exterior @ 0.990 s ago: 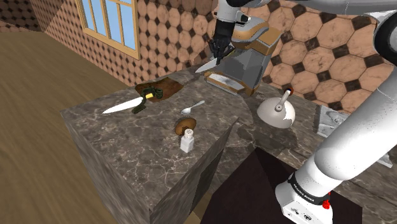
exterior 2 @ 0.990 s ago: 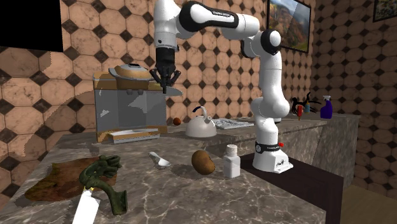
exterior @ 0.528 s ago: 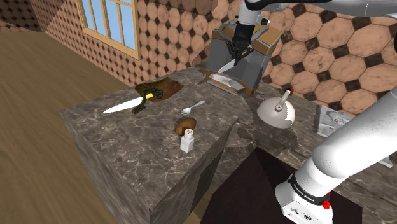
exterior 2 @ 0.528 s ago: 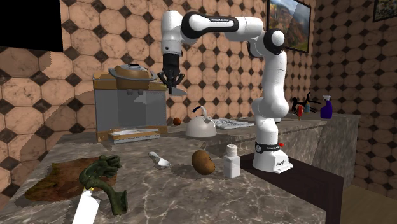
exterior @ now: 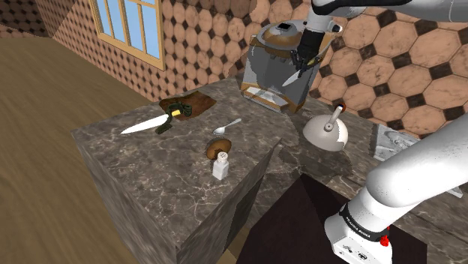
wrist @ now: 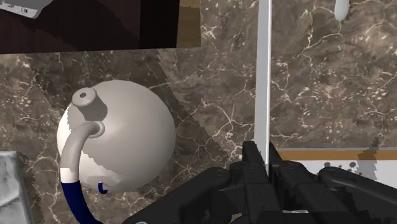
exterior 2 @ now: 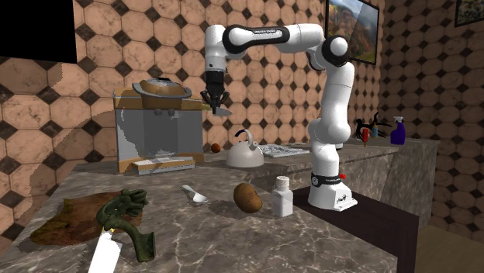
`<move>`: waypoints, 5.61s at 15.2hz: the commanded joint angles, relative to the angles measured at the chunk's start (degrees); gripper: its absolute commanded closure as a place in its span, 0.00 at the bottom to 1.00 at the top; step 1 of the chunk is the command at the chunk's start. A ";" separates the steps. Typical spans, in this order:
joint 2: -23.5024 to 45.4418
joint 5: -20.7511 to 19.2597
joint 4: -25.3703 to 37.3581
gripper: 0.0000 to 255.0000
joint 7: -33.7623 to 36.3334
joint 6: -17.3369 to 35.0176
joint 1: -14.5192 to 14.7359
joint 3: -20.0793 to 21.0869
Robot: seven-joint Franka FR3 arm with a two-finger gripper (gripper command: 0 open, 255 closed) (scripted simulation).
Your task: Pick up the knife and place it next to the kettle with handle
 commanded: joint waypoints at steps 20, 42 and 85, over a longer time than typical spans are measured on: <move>6.47 -1.51 6.99 1.00 -29.92 0.31 -11.90 -18.23; 17.45 2.87 9.17 1.00 -43.49 8.46 -18.02 -24.82; 26.34 7.93 -5.94 0.00 -46.76 31.55 -19.02 -23.86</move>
